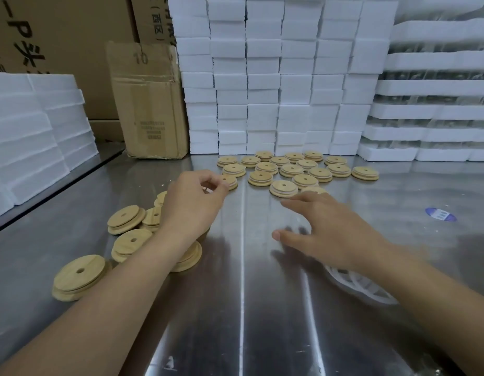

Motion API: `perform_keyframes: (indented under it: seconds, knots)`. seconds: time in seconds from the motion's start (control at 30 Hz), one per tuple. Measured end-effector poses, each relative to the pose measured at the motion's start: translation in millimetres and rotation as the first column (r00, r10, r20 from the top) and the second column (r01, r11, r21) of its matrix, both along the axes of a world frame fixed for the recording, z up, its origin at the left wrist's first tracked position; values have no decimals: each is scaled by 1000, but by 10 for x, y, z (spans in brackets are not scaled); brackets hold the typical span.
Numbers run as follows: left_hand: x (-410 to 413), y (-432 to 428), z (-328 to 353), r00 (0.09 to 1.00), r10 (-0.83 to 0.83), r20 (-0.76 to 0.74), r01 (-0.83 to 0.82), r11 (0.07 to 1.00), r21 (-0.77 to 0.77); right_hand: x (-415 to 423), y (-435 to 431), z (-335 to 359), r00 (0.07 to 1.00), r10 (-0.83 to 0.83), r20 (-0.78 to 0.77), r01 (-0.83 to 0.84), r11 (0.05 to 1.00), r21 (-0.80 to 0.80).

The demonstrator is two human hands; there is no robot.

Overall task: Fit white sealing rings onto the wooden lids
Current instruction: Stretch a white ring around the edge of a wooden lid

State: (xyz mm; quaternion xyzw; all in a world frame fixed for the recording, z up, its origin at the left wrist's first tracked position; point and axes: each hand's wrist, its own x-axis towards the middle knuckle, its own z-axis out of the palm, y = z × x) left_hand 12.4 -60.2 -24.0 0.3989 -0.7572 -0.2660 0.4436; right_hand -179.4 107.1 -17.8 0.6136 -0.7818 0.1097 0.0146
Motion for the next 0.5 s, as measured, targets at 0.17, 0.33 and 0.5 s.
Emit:
perform_keyframes:
  seconds: [0.17,0.33,0.5]
  knots:
    - [-202,-133,99,942,48,331,-24,997,-76,12,-48,-52,999,15,-52,-8,993,120]
    - [-769,-526,195,719,34,694,80,988,-130,27,-53,-84,990,35,-134,-18,992,128]
    - [-1035,-798,200,540,48,840,119,984,-133,8,-80,-128,988,37,-151,-17,991,136]
